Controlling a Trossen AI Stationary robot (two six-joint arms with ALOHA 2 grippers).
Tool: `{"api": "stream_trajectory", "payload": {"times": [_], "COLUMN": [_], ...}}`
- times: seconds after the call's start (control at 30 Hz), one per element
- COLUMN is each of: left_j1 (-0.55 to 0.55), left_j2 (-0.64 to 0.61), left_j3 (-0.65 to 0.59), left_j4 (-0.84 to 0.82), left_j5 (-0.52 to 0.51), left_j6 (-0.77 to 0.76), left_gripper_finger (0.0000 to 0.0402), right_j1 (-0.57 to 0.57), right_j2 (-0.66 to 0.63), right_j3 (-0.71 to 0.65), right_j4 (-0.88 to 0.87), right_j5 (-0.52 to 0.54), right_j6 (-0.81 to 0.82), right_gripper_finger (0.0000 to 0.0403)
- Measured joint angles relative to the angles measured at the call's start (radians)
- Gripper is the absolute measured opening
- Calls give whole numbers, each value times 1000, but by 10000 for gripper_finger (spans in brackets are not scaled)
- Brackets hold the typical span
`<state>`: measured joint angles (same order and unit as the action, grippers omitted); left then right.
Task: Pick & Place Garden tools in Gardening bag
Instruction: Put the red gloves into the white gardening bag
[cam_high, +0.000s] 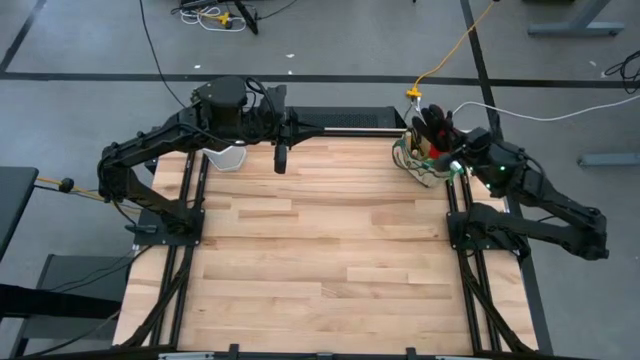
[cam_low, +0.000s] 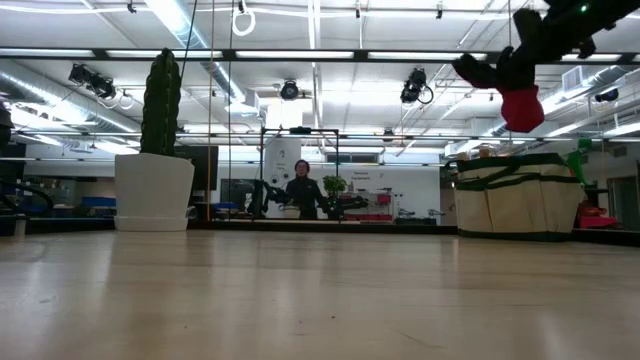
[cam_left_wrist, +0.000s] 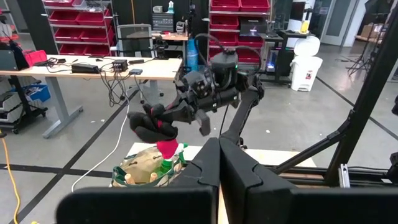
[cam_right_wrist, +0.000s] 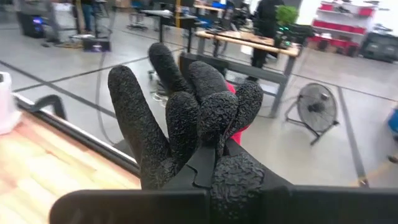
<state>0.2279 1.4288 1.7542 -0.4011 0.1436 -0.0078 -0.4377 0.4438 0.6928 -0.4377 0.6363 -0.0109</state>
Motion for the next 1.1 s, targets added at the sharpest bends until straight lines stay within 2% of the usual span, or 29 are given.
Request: {"api": "stream_trajectory", "payload": {"times": [0.23, 0.4, 0.53, 0.77, 0.97, 1.1], "left_j1": [0, 0, 0, 0, 0, 0], "left_j2": [0, 0, 0, 0, 0, 0], "left_j3": [0, 0, 0, 0, 0, 0], "left_j4": [0, 0, 0, 0, 0, 0], "left_j5": [0, 0, 0, 0, 0, 0], "left_j6": [1, 1, 2, 2, 2, 2], "left_gripper_finger": [3, 8, 4, 8, 4, 8], "right_j1": [0, 0, 0, -18, -62, -94], "right_j2": [0, -1, 0, 0, 4, 20], "right_j3": [-123, -231, -304, -360, -378, -378], "right_j4": [187, 442, 571, 639, 681, 701], "right_j5": [114, 142, 161, 221, 209, 163], "right_j6": [-9, -81, -112, -111, -103, -102], "right_gripper_finger": [11, 11, 11, 11, 11, 11]}}
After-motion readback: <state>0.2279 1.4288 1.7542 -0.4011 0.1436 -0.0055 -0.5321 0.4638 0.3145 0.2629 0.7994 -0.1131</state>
